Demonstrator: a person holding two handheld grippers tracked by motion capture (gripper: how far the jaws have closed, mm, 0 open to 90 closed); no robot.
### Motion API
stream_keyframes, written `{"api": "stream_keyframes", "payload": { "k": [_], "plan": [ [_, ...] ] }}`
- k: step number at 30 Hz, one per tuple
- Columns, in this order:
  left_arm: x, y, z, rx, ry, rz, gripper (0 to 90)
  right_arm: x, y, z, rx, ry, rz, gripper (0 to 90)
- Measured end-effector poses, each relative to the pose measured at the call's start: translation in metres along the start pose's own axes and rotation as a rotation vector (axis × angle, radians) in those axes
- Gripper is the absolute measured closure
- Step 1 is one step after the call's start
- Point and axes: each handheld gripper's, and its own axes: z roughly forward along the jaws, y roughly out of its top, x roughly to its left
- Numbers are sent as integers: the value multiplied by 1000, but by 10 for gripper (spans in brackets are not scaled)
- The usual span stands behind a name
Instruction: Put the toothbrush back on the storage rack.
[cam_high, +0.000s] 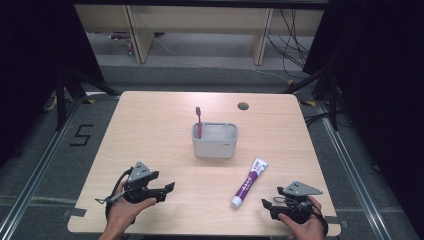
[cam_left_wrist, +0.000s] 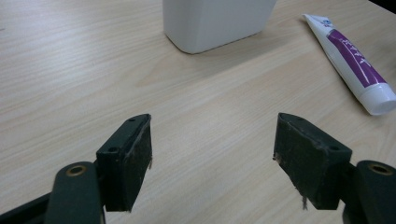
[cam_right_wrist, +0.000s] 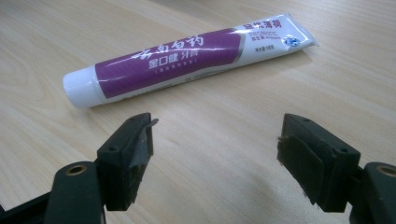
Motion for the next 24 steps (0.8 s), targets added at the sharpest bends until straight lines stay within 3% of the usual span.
{"api": "stream_keyframes", "payload": {
  "k": [4, 8, 12, 13, 16, 17, 20, 22, 24],
  "plan": [
    [0, -5, -4, 1, 10, -5, 275, 1, 0, -1, 3, -23, -7, 270],
    [3, -11, -7, 26, 11, 18, 275, 1, 0, -1, 3, -14, -3, 270],
    [1, -16, -8, 18, 18, 9, 274, 1, 0, 0, 9, -7, 2, 270],
    [3, -17, -11, 45, 16, 34, 274, 1, 0, 0, 6, -5, 4, 270],
    [3, -20, -13, 45, 20, 44, 271, 1, 0, -1, 4, -22, -6, 270],
    [1, -21, -13, 21, 17, 21, 271, 1, 0, -1, 5, -22, -6, 270],
    [2, -24, -17, 39, 19, 44, 270, 1, 0, -1, 2, -22, -7, 270],
    [0, -25, -19, 40, 22, 35, 267, 1, 0, -1, 5, -21, -8, 269],
    [-2, -29, -19, 25, 18, 22, 265, 4, 0, -1, 12, -10, 29, 270]
  ]
}}
